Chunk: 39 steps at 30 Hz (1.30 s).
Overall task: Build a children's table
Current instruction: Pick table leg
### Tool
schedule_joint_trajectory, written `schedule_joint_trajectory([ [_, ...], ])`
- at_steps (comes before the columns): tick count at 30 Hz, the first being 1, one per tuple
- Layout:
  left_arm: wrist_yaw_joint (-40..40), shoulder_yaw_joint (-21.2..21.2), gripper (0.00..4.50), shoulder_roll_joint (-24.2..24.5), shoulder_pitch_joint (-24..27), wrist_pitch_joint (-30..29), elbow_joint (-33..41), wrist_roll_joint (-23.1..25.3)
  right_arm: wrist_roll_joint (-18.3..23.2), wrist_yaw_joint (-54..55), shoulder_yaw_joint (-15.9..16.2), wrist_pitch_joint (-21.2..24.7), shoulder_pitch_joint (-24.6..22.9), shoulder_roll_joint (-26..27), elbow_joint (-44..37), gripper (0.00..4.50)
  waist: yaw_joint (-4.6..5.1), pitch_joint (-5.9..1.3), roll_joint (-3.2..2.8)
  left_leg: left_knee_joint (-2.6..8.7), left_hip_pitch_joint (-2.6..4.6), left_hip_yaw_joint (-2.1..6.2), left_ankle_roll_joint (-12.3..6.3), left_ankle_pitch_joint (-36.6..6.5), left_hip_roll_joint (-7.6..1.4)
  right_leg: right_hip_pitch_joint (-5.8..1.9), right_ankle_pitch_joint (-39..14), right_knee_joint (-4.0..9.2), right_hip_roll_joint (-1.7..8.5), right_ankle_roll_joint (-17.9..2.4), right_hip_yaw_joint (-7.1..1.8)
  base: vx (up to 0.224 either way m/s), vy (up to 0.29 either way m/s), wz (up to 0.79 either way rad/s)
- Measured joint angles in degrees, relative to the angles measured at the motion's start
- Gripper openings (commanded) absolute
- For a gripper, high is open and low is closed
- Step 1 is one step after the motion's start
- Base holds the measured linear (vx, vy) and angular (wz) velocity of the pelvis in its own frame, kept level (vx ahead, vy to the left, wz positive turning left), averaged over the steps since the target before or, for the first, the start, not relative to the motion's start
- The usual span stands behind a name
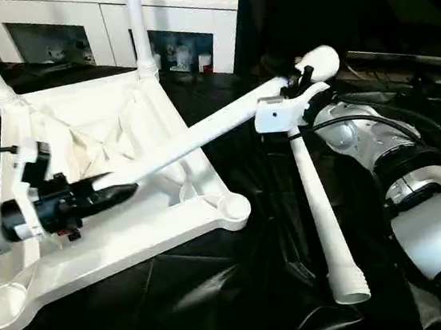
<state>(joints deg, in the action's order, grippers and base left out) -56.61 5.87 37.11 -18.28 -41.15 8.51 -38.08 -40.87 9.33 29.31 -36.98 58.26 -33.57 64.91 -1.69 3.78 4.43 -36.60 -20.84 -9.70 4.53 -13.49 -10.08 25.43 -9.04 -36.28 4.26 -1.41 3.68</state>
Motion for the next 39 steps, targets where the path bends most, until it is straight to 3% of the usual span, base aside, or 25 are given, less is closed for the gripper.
schedule_joint_trajectory([
  [6,0.6,4.4,2.52,-0.6,-0.6,1.2,-1.1,-1.9,2.1,-1.3,-1.5,0.0,0.0,1.2,2.0,1.8,0.01,0.02,0.2,-0.07,0.0,0.0,0.0,0.0,-0.01,0.0,0.0,-0.07,0.0,0.0,-0.01,0.0,0.0,0.0],
  [14,6.1,19.8,2.52,-3.5,-5.2,4.1,-7.3,-11.4,11.2,-8.7,-8.6,0.6,-0.1,3.4,4.4,1.77,0.18,0.02,0.53,-0.33,0.0,0.02,0.02,0.0,-0.09,0.04,0.0,-0.37,-0.03,0.0,-0.01,0.0,0.0,0.0],
  [16,10.3,23.1,2.52,-7.0,-7.3,7.3,-8.7,-12.2,17.0,-14.1,-13.3,2.2,-0.7,5.7,5.3,1.76,0.04,0.01,0.68,-0.44,0.0,0.02,0.01,0.0,-0.14,0.04,0.0,-0.46,-0.04,-0.1,-0.01,0.0,0.0,0.0],
  [17,13.1,24.2,2.52,-8.6,-9.0,9.4,-9.6,-11.7,22.3,-18.6,-17.2,4.0,-1.2,8.3,5.2,1.76,0.07,-0.05,0.81,-0.51,0.0,0.02,0.01,0.0,-0.22,0.03,0.0,-0.51,-0.08,-0.1,0.01,0.0,0.0,0.0],
  [19,17.0,24.0,2.52,-9.4,-11.5,12.1,-10.1,-10.1,31.3,-26.1,-22.5,7.1,-2.1,13.5,4.5,1.75,0.07,-0.08,0.89,-0.78,-0.04,0.06,0.01,0.0,-0.5,0.0,0.1,-0.52,-0.25,-0.3,0.07,0.0,0.0,0.0],
  [21,18.4,22.8,2.52,-9.5,-12.2,13.9,-10.1,-8.0,36.4,-30.9,-25.1,9.8,-2.8,15.6,3.7,1.75,-0.06,-0.06,0.86,-0.86,-0.06,0.03,0.01,0.0,-0.67,0.01,0.1,-0.54,-0.25,-0.3,0.08,0.0,0.0,0.0],
  [23,21.1,19.3,2.52,-10.3,-12.4,16.5,-10.6,-1.4,44.8,-37.3,-29.4,16.5,-4.4,17.7,-0.7,1.75,-0.35,-0.05,0.84,-0.92,-0.05,0.0,0.0,0.0,-0.79,-0.04,0.1,-0.57,-0.25,-0.3,0.12,0.0,0.0,0.0],
  [24,22.3,17.1,2.52,-10.7,-12.4,17.2,-11.2,1.5,47.9,-39.5,-30.4,19.1,-4.6,18.9,-2.5,1.75,-0.38,-0.03,0.81,-0.94,-0.03,-0.01,-0.07,0.1,-0.82,-0.06,0.1,-0.57,-0.25,-0.4,0.13,0.0,0.0,0.0],
  [27,22.2,6.3,2.52,-13.6,-12.7,16.8,-11.6,8.0,57.9,-48.3,-31.3,33.0,-5.1,22.1,-11.8,1.75,-0.65,0.04,0.71,-0.94,0.02,-0.02,-0.17,0.3,-0.86,-0.05,0.2,-0.55,-0.21,-0.5,0.15,0.0,0.0,0.0],
  [30,20.0,0.5,2.52,-17.8,-13.8,12.9,-11.1,6.7,64.4,-55.0,-31.1,45.7,-5.2,22.2,-18.0,1.74,-0.98,0.04,0.71,-0.92,-0.06,-0.03,-0.14,0.4,-0.89,-0.06,0.2,-0.54,-0.2,-0.5,0.15,0.0,0.0,0.0],
  [31,19.4,-0.5,2.52,-19.1,-14.7,11.2,-11.1,5.4,67.2,-57.3,-31.2,51.2,-5.2,21.9,-20.1,1.74,-0.99,0.03,0.73,-0.91,-0.06,-0.03,-0.11,0.4,-0.9,-0.08,0.2,-0.56,-0.2,-0.5,0.16,0.0,0.0,0.0],
  [33,19.3,-1.2,2.79,-20.0,-16.4,9.9,-10.9,3.8,69.6,-59.8,-31.4,56.6,-5.2,21.6,-21.7,1.74,-1.03,0.03,0.75,-0.87,-0.09,-0.01,-0.05,0.5,-0.91,-0.11,0.2,-0.58,-0.21,-0.5,0.19,0.0,0.0,0.0],
  [34,19.3,-1.3,2.86,-20.6,-18.0,8.1,-11.0,1.9,72.1,-62.1,-31.7,61.7,-5.6,20.8,-23.4,1.74,-1.04,0.05,0.79,-0.84,-0.16,0.0,-0.02,0.6,-0.91,-0.11,0.2,-0.59,-0.21,-0.5,0.21,0.0,0.0,0.0],
  [36,18.4,-1.6,2.86,-21.2,-20.3,5.6,-10.7,-0.8,75.1,-64.8,-31.9,67.5,-5.9,19.7,-26.2,1.74,-1.11,0.05,0.81,-0.79,-0.12,0.01,0.06,0.6,-0.92,-0.16,0.2,-0.59,-0.21,-0.5,0.24,0.0,0.0,0.0],
  [39,18.1,-2.0,3.22,-21.6,-21.3,2.6,-9.6,-3.0,77.6,-65.4,-32.3,71.6,-6.0,19.2,-29.0,1.74,-1.04,0.04,0.84,-0.66,-0.08,0.02,0.21,0.7,-0.92,-0.15,0.0,-0.57,-0.22,-0.2,0.26,0.0,0.0,0.0],
])
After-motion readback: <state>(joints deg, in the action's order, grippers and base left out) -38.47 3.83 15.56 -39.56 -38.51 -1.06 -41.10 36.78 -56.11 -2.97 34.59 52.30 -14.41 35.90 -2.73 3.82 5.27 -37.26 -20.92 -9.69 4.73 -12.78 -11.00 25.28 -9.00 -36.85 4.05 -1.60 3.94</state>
